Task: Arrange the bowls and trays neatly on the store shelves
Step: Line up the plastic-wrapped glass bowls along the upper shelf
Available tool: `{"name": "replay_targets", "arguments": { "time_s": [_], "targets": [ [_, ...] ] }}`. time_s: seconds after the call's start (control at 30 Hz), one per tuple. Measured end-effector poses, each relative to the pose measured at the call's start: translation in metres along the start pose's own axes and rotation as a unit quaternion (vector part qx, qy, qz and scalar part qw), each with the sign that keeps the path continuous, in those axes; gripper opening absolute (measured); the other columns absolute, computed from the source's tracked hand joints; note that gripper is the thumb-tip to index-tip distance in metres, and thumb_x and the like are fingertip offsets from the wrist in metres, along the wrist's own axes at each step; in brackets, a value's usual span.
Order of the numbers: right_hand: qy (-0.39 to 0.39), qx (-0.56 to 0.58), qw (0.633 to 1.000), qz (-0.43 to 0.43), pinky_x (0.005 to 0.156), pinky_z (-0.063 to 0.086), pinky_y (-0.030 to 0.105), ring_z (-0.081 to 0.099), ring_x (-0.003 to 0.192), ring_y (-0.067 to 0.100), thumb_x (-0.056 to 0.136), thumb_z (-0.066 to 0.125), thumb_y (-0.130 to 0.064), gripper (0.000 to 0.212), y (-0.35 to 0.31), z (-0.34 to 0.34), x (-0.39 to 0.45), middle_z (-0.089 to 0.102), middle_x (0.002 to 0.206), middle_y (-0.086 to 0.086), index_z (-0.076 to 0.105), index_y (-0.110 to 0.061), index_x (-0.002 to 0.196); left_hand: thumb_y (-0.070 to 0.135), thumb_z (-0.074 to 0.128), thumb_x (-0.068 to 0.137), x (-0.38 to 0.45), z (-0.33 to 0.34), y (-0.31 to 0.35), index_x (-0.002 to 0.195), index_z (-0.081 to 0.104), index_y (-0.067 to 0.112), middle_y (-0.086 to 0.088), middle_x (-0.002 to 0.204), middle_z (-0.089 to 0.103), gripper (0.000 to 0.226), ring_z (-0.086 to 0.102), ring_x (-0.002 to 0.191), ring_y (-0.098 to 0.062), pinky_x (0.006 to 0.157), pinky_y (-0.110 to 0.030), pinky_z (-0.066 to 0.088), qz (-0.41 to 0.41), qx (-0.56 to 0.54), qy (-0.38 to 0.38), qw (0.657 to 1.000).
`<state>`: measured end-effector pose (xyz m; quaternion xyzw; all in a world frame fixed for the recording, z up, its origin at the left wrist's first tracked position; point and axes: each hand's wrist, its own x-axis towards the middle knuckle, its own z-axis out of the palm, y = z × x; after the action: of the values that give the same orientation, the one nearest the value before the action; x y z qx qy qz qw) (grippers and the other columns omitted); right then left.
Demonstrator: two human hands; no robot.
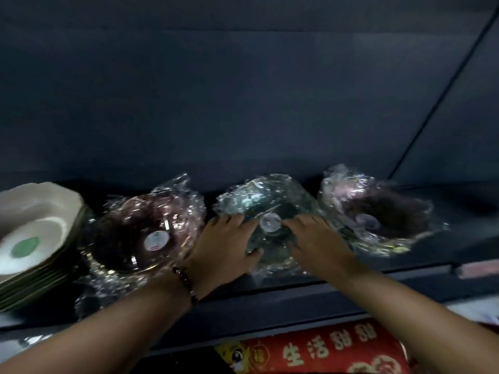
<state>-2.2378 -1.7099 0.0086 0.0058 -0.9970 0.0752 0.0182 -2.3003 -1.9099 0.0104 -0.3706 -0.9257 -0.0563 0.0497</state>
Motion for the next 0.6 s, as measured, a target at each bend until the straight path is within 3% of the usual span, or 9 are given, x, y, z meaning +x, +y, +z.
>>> {"name": "replay_targets", "arguments": {
  "time_s": [0.13, 0.33, 0.5, 0.6],
  "targets": [
    [0.024, -0.002, 0.996, 0.085, 0.103, 0.036, 0.038, 0.049, 0.121, 0.026, 0.087, 0.051, -0.031, 0.042, 0.077, -0.017, -0.038, 0.057, 0.128, 0.002, 0.054, -0.027, 0.129, 0.058, 0.046, 0.088, 0.051, 0.007, 0.060, 0.138, 0.044, 0.028, 0.002, 0.130, 0.052, 0.059, 0.049, 0.119, -0.020, 0.098, -0.036, 0.037, 0.073, -0.007, -0.009, 0.997],
    [0.010, -0.023, 0.976, 0.218, 0.112, 0.022, 0.036, 0.028, 0.139, 0.021, 0.094, 0.047, -0.036, 0.054, 0.168, -0.032, -0.092, 0.034, 0.150, -0.002, 0.032, -0.030, 0.145, 0.046, 0.051, 0.091, 0.111, 0.028, 0.146, 0.136, 0.046, 0.023, -0.002, 0.130, 0.051, 0.051, 0.048, 0.119, -0.023, 0.091, -0.038, 0.044, 0.164, -0.030, 0.019, 0.986],
    [-0.011, 0.000, 0.982, 0.188, 0.118, 0.008, 0.041, 0.005, 0.148, 0.024, 0.095, 0.046, -0.037, 0.065, 0.199, -0.014, -0.098, 0.013, 0.160, -0.001, 0.015, -0.028, 0.151, 0.041, 0.051, 0.089, 0.148, 0.061, 0.183, 0.128, 0.051, 0.022, -0.002, 0.128, 0.052, 0.043, 0.048, 0.120, -0.023, 0.094, -0.040, 0.045, 0.184, 0.017, -0.016, 0.983],
    [-0.007, -0.009, 0.987, 0.162, 0.119, 0.010, 0.042, 0.015, 0.145, 0.026, 0.095, 0.045, -0.031, 0.053, 0.211, 0.002, -0.090, 0.031, 0.153, 0.001, 0.031, -0.024, 0.146, 0.045, 0.047, 0.092, 0.163, 0.076, 0.183, 0.126, 0.055, 0.024, 0.001, 0.128, 0.057, 0.041, 0.049, 0.120, -0.021, 0.102, -0.042, 0.040, 0.177, 0.023, -0.049, 0.983]
  ]
}}
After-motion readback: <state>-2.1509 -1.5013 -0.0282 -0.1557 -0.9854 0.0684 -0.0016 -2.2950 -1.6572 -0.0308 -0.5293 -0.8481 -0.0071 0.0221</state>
